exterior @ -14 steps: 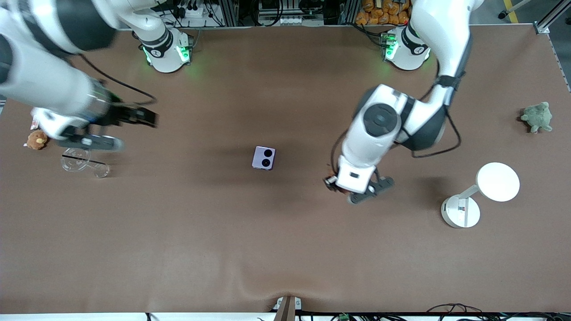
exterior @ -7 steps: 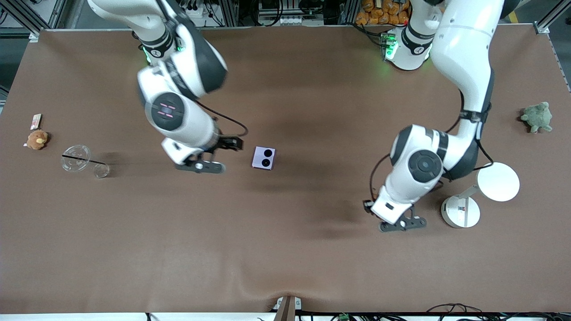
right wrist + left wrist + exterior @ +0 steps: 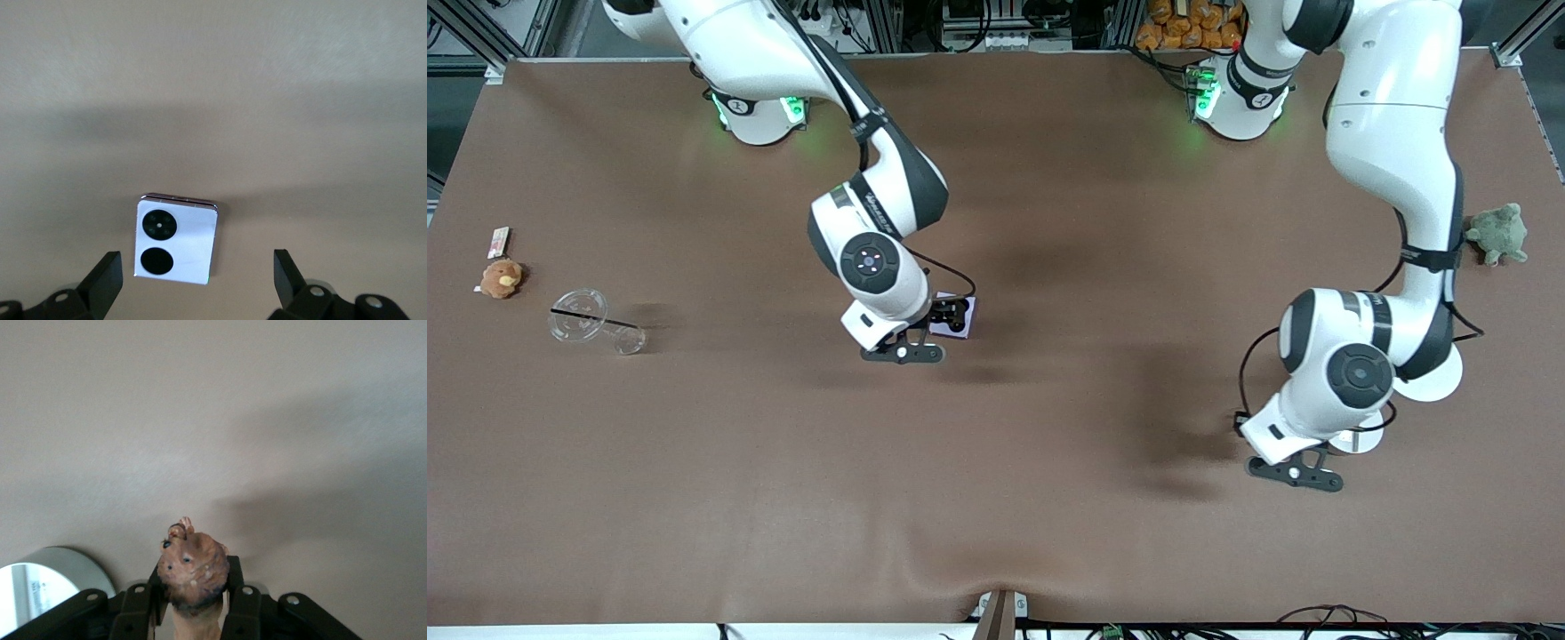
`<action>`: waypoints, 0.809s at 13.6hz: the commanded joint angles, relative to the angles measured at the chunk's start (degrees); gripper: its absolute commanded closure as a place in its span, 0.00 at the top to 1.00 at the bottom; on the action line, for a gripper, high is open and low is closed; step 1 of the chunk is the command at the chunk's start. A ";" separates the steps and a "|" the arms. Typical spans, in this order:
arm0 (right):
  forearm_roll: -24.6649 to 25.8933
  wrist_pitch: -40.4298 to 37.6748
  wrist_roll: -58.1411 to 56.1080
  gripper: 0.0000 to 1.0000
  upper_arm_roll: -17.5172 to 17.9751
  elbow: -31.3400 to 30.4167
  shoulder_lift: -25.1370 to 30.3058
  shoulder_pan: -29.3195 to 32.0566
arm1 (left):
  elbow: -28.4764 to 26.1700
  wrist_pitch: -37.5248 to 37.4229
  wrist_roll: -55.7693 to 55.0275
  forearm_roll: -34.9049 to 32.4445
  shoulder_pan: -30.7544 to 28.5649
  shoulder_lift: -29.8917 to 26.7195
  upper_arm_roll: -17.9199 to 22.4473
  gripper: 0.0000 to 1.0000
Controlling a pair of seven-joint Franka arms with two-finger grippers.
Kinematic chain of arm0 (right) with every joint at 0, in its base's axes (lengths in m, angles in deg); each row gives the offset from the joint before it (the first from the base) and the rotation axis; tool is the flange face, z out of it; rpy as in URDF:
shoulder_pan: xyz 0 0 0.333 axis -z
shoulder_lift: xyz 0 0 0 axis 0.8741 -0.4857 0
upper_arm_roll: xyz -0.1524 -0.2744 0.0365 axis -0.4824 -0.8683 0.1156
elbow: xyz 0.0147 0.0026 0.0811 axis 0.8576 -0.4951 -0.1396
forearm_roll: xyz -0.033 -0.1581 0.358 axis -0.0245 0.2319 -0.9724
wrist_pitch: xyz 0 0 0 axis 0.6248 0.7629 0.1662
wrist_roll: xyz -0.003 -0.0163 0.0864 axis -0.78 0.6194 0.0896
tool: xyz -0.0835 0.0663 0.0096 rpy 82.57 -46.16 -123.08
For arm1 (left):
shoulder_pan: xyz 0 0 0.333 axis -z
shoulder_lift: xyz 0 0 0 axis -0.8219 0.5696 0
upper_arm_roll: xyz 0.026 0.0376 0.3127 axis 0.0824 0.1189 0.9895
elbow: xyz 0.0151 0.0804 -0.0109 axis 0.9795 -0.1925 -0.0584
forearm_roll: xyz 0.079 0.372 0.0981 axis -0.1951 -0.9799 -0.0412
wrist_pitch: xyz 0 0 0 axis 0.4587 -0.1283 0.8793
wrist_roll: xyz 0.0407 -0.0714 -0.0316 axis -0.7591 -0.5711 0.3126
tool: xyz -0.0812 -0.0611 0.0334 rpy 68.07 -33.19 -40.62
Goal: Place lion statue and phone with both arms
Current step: 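Grasp the phone with the right gripper while the left gripper carries the lion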
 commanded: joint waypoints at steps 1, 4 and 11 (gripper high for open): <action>-0.74 7.32 0.48 1.00 -0.61 -5.80 0.70 -1.74 | -1.55 -1.16 0.16 -1.18 0.47 0.51 -0.28 0.00; -1.80 10.42 4.77 1.00 -0.61 -6.52 -1.32 -3.24 | -2.61 -5.28 0.51 -1.18 0.64 0.42 -0.45 0.00; -3.91 14.91 5.93 1.00 -0.61 -6.52 -3.61 -4.12 | -1.74 -6.70 -6.85 -0.21 0.82 0.51 -1.85 0.00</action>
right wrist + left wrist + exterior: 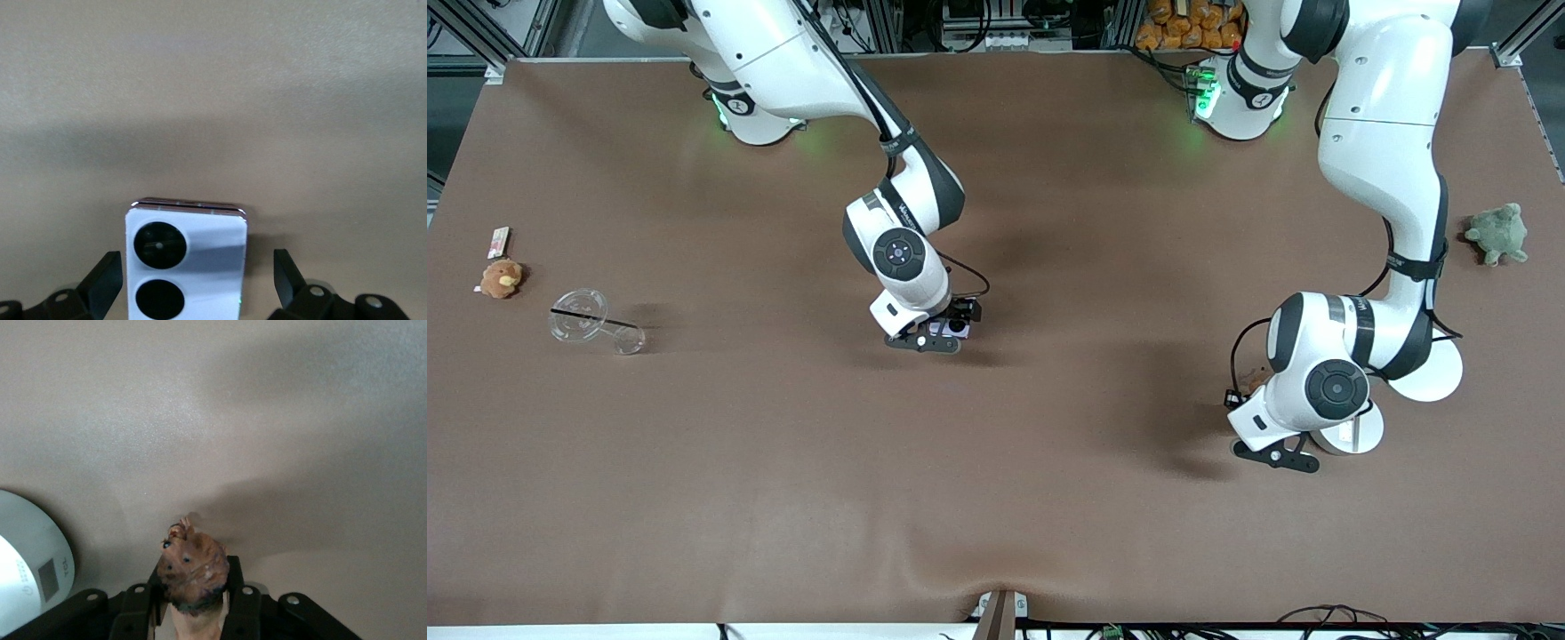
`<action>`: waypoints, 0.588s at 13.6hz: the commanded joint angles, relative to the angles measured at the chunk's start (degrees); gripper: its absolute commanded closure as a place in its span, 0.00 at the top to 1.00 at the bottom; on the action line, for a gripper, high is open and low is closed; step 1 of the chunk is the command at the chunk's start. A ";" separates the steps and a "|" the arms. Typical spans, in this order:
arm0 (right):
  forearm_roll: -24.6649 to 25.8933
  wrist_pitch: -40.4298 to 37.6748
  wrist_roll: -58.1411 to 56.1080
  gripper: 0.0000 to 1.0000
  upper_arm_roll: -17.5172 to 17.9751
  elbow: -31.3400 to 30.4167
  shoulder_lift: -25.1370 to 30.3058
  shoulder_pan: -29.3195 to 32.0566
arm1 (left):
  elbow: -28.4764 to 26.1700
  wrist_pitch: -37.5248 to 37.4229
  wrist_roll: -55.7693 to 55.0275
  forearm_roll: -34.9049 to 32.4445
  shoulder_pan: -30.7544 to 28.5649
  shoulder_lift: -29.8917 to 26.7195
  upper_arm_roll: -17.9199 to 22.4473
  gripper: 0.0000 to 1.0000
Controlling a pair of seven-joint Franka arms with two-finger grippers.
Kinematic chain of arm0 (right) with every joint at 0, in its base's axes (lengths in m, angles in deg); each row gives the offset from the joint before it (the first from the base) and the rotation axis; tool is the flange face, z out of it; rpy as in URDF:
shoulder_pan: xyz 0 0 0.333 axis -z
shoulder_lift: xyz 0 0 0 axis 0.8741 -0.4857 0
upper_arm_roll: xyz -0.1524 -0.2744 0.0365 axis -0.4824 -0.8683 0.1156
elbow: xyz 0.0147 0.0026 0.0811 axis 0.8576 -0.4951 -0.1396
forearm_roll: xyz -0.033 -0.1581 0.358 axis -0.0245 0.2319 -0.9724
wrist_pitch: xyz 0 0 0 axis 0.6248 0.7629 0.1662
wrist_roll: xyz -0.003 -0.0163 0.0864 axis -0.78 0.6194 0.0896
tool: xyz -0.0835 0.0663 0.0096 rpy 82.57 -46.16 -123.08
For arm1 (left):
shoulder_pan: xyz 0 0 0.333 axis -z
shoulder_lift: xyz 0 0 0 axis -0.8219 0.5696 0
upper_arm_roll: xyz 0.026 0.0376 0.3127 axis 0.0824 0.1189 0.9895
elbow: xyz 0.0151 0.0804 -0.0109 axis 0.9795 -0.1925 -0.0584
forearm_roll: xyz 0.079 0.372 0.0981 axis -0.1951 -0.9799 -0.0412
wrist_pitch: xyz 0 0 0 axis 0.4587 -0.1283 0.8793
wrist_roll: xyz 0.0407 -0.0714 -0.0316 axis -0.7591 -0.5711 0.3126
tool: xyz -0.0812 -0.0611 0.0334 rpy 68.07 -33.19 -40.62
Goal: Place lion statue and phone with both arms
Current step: 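Grasp the phone with the right gripper while the left gripper carries the lion, then lower the lion beside the lamp, open the left gripper while the right holds the phone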
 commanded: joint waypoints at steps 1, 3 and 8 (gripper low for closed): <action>-1.51 1.55 0.56 1.00 -0.60 -0.19 -0.29 -0.75 | 0.49 -0.59 -4.03 -0.22 0.16 -0.62 -1.16 0.04; -1.51 1.64 0.56 1.00 -0.60 -0.28 -0.46 -1.18 | 0.58 0.73 -4.21 2.23 0.08 -0.62 -1.17 0.41; -1.51 1.90 0.56 1.00 -0.60 -0.28 -0.73 -1.27 | 0.84 1.79 -3.16 3.30 0.16 -1.50 -1.08 1.00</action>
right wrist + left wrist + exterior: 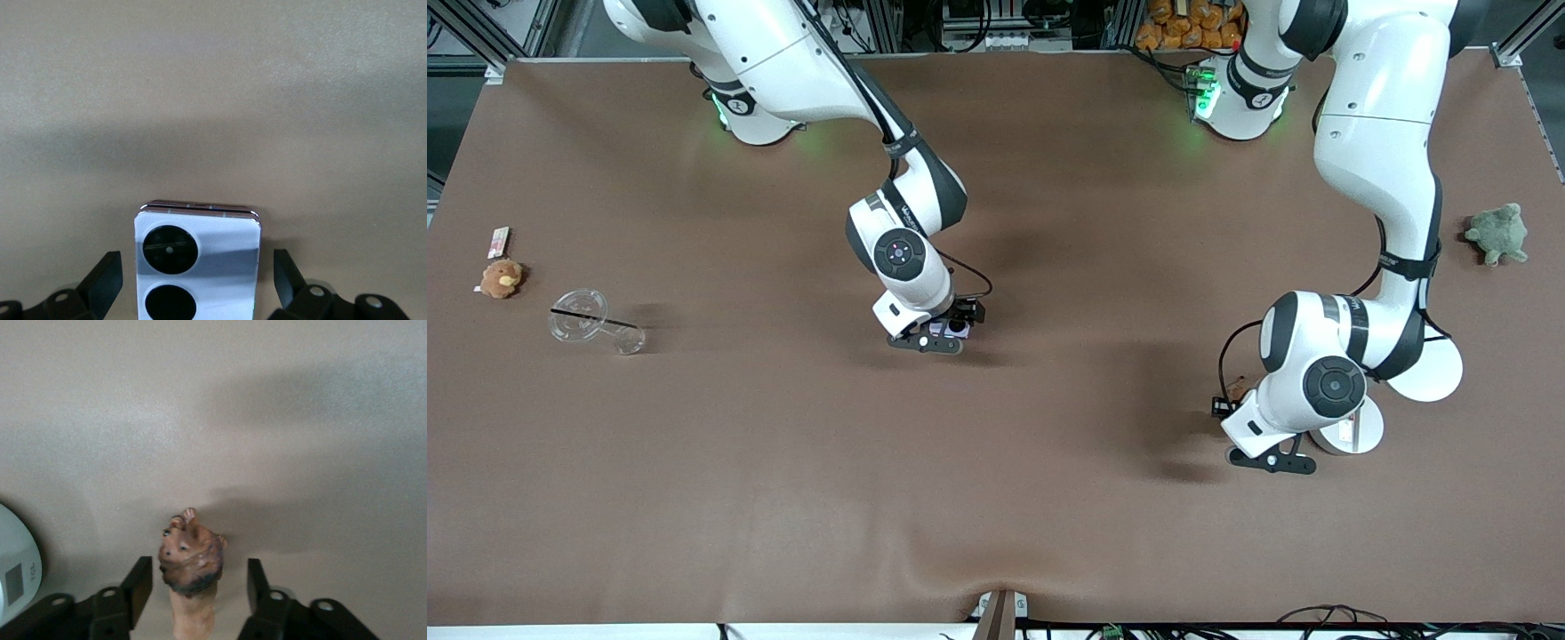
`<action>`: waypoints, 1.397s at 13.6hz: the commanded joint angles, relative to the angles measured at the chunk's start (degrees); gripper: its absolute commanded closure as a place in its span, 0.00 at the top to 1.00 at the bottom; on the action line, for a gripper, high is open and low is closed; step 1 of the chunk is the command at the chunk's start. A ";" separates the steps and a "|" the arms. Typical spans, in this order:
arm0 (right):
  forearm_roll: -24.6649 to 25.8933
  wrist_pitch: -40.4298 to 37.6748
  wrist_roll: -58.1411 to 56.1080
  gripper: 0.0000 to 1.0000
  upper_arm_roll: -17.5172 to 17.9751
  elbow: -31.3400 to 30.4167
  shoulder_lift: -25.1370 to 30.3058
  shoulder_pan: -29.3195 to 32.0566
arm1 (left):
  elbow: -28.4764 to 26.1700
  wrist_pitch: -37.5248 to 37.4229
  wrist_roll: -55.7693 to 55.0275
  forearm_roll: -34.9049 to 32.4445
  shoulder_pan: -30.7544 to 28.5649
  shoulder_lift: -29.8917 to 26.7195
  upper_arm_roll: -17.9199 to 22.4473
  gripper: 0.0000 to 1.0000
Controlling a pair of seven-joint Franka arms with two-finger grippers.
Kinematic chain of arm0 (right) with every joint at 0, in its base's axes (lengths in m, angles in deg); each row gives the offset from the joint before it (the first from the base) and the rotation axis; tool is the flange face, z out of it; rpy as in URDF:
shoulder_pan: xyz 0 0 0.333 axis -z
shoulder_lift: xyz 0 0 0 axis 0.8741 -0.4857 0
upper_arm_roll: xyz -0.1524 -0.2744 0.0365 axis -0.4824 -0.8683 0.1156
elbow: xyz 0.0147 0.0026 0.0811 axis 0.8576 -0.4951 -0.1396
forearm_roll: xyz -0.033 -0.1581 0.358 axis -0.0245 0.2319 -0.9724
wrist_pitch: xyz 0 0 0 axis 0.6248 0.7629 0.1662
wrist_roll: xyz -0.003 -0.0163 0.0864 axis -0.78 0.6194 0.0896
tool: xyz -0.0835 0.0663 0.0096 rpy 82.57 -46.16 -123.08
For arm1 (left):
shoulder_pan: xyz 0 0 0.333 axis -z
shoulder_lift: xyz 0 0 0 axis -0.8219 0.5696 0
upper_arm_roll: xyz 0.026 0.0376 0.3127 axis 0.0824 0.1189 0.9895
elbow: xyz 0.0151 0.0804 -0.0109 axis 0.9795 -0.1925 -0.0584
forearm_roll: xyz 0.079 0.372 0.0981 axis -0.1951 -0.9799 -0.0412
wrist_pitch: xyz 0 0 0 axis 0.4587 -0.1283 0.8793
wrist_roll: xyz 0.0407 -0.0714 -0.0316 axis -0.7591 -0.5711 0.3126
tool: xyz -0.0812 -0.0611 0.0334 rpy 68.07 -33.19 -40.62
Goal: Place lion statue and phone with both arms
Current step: 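Lower the lion beside the lamp, open the left gripper while the right holds the phone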
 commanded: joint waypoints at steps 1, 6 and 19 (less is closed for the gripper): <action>-0.83 1.02 0.50 1.00 -0.59 -0.28 -0.17 -0.87 | 0.70 0.16 0.50 0.40 0.09 -1.59 0.08 1.00; -0.83 2.68 0.50 1.00 -0.68 -0.63 -1.13 -1.48 | -0.42 -0.71 2.17 0.57 -0.43 -7.12 -0.53 1.00; -0.39 -10.21 -0.28 0.00 -1.29 0.51 5.36 2.54 | -18.84 -21.43 1.74 -0.04 -1.22 -40.53 -0.09 1.00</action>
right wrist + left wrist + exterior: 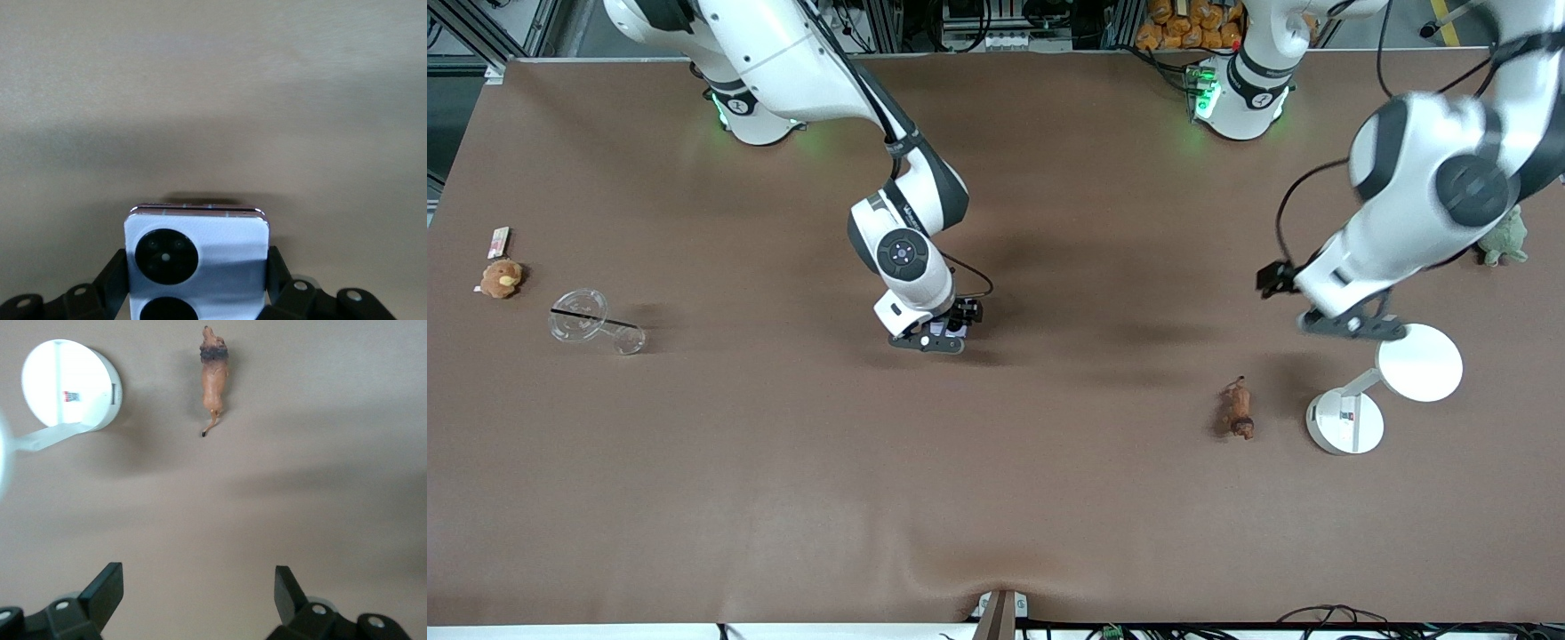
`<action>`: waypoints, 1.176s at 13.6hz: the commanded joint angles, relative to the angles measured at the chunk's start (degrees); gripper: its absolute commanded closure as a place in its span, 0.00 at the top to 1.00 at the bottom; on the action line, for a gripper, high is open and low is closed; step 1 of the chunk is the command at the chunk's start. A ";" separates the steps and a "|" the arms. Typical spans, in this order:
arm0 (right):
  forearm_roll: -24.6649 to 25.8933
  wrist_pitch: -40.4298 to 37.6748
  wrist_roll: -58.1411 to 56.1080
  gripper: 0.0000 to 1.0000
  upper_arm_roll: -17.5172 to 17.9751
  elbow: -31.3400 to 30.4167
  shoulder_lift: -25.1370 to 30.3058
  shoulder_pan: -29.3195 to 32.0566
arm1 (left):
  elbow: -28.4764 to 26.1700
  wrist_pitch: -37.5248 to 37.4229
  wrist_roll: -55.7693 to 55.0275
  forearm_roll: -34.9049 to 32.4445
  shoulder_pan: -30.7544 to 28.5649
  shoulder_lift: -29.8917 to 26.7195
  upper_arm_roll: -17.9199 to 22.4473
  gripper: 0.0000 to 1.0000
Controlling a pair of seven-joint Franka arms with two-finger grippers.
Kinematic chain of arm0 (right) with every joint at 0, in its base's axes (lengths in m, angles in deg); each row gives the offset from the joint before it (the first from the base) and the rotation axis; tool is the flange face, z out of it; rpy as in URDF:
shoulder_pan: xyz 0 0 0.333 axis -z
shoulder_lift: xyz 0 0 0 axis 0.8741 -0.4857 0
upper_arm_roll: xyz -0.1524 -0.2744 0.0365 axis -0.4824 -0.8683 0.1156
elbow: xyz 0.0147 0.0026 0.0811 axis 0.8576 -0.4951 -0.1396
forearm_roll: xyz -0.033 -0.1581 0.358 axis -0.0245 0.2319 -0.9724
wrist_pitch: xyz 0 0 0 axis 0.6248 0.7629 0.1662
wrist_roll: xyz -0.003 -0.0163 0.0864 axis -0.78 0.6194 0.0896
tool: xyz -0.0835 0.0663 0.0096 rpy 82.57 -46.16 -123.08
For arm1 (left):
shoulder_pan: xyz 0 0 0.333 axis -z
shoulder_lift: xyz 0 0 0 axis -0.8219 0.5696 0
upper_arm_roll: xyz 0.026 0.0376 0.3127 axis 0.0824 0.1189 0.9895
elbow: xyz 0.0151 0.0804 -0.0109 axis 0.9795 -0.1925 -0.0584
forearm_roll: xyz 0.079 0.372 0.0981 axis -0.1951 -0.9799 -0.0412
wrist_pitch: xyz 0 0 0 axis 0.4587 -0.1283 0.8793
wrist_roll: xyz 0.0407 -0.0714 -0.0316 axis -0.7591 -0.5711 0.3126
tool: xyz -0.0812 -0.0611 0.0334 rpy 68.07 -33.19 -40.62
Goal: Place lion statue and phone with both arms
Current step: 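Lower the lion beside the lamp, open the left gripper while the right holds the phone, then carry the phone toward the cup while the left gripper returns to rest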
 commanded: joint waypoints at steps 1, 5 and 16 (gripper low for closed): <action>-0.37 -5.84 -0.59 0.00 -0.01 -0.60 4.52 4.81 | 9.50 -7.97 0.66 -0.57 -0.78 0.23 -0.01 1.00; -0.29 -11.54 -9.97 0.00 -0.01 -0.69 7.16 14.03 | 17.52 -11.06 0.84 -1.99 -0.87 0.06 0.34 1.00; 5.87 -16.84 -32.66 0.00 -4.84 -4.90 7.34 31.37 | 17.97 -19.86 6.46 -2.16 -10.80 -5.31 -6.95 1.00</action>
